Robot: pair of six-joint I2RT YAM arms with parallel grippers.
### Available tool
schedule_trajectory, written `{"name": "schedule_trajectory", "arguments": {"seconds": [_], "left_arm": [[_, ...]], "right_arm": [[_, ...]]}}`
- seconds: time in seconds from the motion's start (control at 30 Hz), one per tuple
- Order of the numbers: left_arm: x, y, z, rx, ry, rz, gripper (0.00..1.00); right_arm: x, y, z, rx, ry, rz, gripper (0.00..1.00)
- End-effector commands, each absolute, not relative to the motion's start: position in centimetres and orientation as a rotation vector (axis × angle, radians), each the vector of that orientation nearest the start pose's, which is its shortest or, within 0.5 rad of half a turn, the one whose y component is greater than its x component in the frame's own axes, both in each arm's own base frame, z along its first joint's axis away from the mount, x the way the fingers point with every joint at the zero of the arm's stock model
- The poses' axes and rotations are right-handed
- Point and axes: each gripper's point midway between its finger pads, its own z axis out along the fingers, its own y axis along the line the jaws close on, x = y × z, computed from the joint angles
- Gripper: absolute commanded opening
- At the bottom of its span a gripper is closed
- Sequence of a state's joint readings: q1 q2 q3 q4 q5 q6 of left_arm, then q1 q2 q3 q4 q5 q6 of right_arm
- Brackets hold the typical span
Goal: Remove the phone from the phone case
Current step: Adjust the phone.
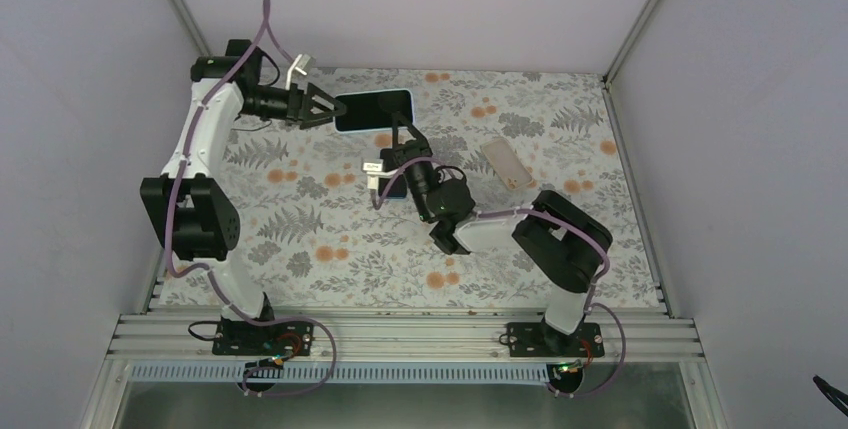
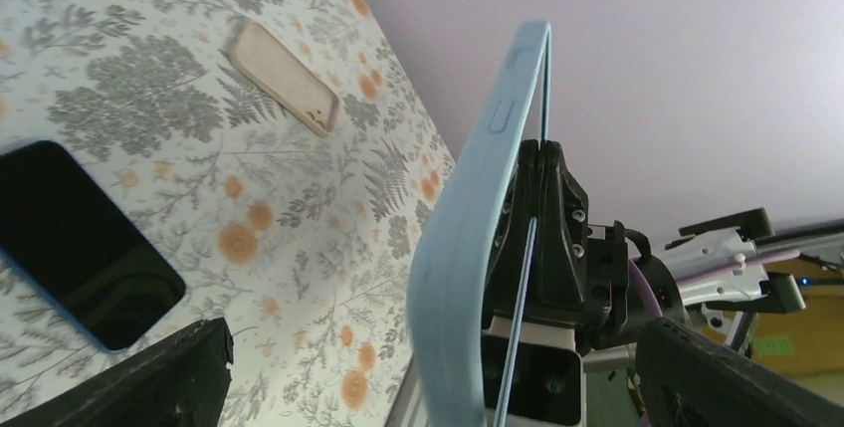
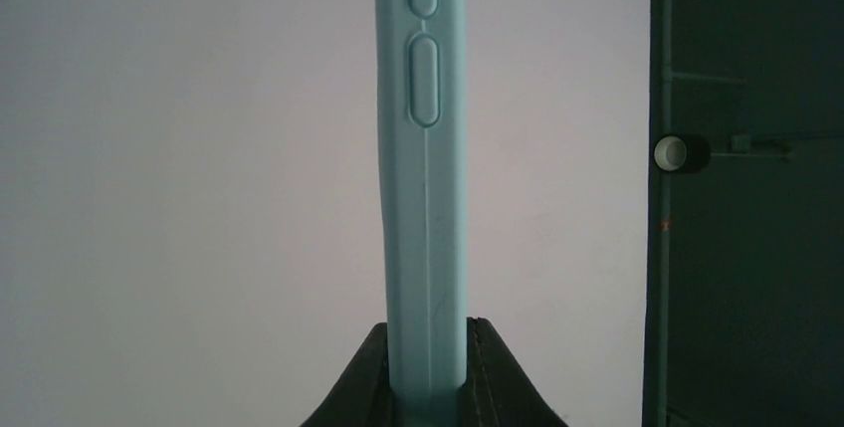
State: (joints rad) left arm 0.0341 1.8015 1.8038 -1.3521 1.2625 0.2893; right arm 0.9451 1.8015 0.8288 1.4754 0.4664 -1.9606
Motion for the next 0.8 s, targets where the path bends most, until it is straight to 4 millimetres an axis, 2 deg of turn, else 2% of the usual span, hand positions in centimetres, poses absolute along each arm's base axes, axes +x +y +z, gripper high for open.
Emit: {"name": "schedule_trajectory", "arguments": {"seconds": [0.0,0.23,0.27,0.33,0.4,0.43,0.6,0.77], "left_arm": [[34.7,-16.3,31.8,0.534,2.175,-1.625,1.00],[34.1,-16.6,33.8,0.569,2.065,-1.698,0.99],[34.0,-16.7,33.9,0.565,2.060,-1.709,0.95],[33.6,-16.7,33.8,0.553,2.059,-1.731,0.80],[33.4,-16.7,33.6,0.534,2.072,-1.745,0.56],[33.3,-16.7,33.5,0.526,2.080,-1.749,0.48],[33.0,-16.7,33.5,0.509,2.089,-1.760,0.43],[32.6,-16.8,34.3,0.515,2.067,-1.773,0.23]], "right_arm": [[29.0,29.8,40.3,-0.549,0.511,-1.042,0.03],[29.0,31.4,39.2,-0.576,0.504,-1.027,0.03],[29.0,31.5,39.3,-0.574,0.503,-1.024,0.03],[29.1,31.5,39.5,-0.564,0.505,-1.023,0.03],[29.2,31.7,39.5,-0.564,0.503,-1.023,0.03],[29.3,31.7,39.6,-0.559,0.505,-1.023,0.03],[29.4,31.9,39.8,-0.550,0.505,-1.022,0.03],[29.4,32.0,39.6,-0.557,0.500,-1.023,0.03]]}}
